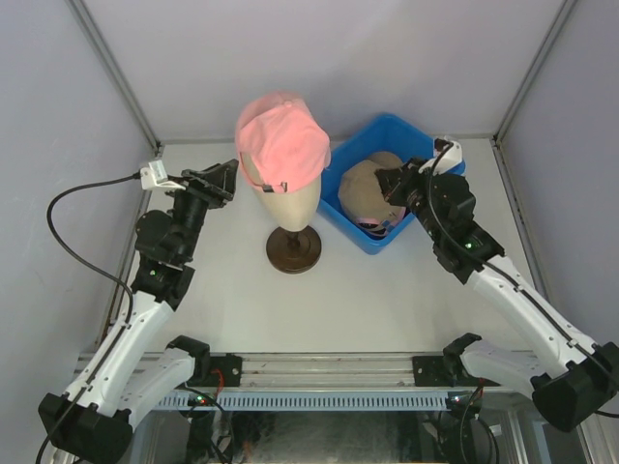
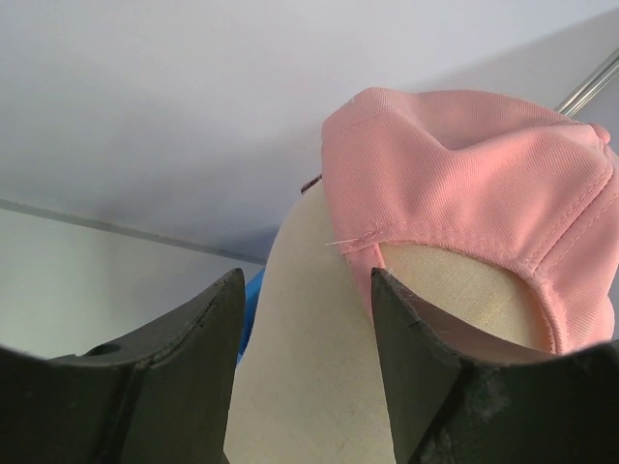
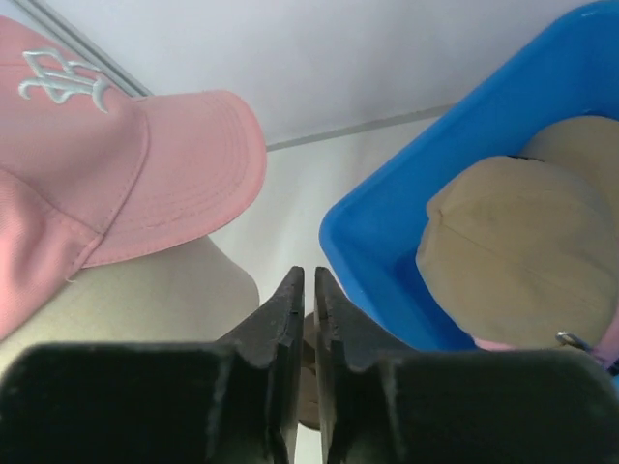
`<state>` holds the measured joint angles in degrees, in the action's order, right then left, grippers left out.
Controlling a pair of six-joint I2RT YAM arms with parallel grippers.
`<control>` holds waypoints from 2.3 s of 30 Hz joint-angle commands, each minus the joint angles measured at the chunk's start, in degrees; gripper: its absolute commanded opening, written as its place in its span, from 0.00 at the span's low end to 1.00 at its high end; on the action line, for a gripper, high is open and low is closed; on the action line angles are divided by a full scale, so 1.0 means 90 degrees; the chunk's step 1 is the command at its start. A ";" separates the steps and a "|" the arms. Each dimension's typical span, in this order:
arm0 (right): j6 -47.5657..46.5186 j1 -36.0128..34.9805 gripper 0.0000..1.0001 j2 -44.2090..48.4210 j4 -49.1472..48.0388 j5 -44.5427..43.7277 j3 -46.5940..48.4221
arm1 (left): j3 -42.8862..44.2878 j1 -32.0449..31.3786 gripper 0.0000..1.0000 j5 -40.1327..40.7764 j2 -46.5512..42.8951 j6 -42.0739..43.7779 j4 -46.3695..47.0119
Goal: Stack the hats
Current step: Place the hat on the hat stand.
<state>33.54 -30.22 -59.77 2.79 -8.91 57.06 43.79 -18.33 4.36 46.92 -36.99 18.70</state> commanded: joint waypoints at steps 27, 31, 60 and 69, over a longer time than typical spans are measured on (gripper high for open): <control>0.1935 0.0589 0.81 -0.3868 -0.7487 0.2884 -0.0446 | -0.0003 0.0036 0.55 -0.0112 0.0144 0.0093 0.0037; 0.1935 0.0584 0.81 -0.3964 -0.7993 0.2794 -0.0605 | -0.0016 0.0035 0.55 -0.0081 0.0111 0.0169 -0.0036; 0.2893 0.0601 0.93 -0.1024 -0.4358 0.1899 -0.0929 | 0.0592 0.0037 0.72 -0.0483 -0.1003 0.0169 -0.0613; 0.0945 0.0106 0.93 -0.0912 -0.3003 0.1852 0.0565 | 0.0761 0.0035 0.72 -0.0653 -0.0663 0.0194 -0.0585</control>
<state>51.48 -26.94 -68.49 -30.02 8.43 55.70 47.72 -18.33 0.54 40.38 -36.34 11.51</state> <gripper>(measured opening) 0.931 0.721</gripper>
